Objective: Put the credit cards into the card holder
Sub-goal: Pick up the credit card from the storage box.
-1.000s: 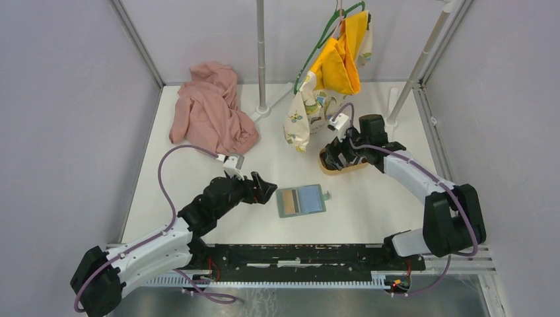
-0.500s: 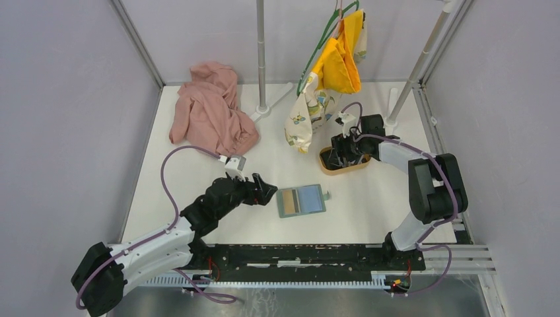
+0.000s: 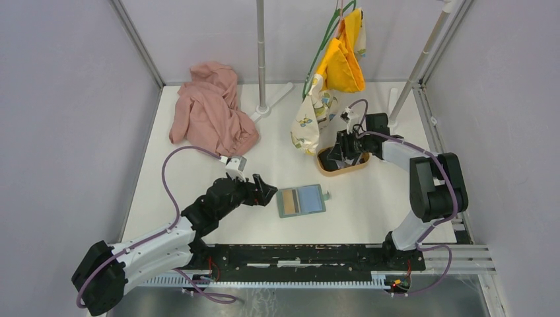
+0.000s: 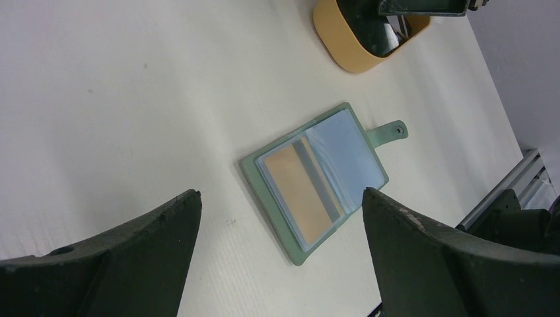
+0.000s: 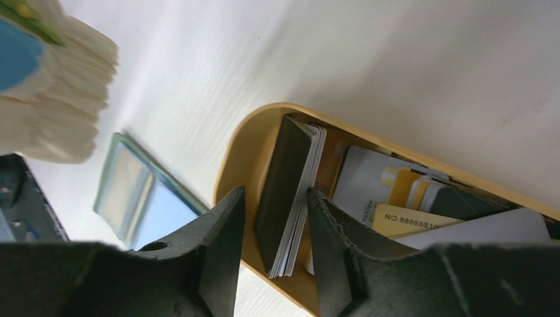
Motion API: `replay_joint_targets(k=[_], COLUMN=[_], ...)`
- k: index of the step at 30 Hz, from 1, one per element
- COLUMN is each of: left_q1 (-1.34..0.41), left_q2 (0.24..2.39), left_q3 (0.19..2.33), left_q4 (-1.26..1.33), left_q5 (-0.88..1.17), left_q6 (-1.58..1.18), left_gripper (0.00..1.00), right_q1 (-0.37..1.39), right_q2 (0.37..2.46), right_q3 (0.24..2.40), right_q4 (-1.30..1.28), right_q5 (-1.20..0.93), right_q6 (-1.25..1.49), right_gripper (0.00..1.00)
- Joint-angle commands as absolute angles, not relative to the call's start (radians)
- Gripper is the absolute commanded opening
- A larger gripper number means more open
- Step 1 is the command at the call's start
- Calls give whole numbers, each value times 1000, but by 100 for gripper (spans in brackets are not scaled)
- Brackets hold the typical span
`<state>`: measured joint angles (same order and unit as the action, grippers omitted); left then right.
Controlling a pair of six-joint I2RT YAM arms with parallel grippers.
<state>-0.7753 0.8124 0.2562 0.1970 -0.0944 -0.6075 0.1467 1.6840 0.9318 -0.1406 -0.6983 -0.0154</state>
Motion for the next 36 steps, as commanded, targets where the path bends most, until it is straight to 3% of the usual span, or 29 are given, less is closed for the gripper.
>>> replay_joint_targets(k=[1, 15, 21, 27, 36], left_q1=[-773, -772, -773, -773, -773], left_q2=[829, 867, 872, 876, 872], left_q3=[266, 264, 261, 259, 255], left_q4=[267, 297, 301, 305, 305], left_q5=[-84, -68, -70, -69, -69], left_q6=[-572, -581, -581, -583, -584], left_gripper=[95, 95, 95, 95, 95], right_q1=[128, 125, 124, 123, 110], right_q2=[1651, 1718, 1739, 1753, 1774], right_q3=[914, 891, 890, 919, 924], right_q4=[-35, -26, -30, -101, -88], right_q5=[-864, -860, -851, -772, -854], right_q6=[99, 149, 157, 91, 105], right_gripper=[44, 42, 30, 46, 45])
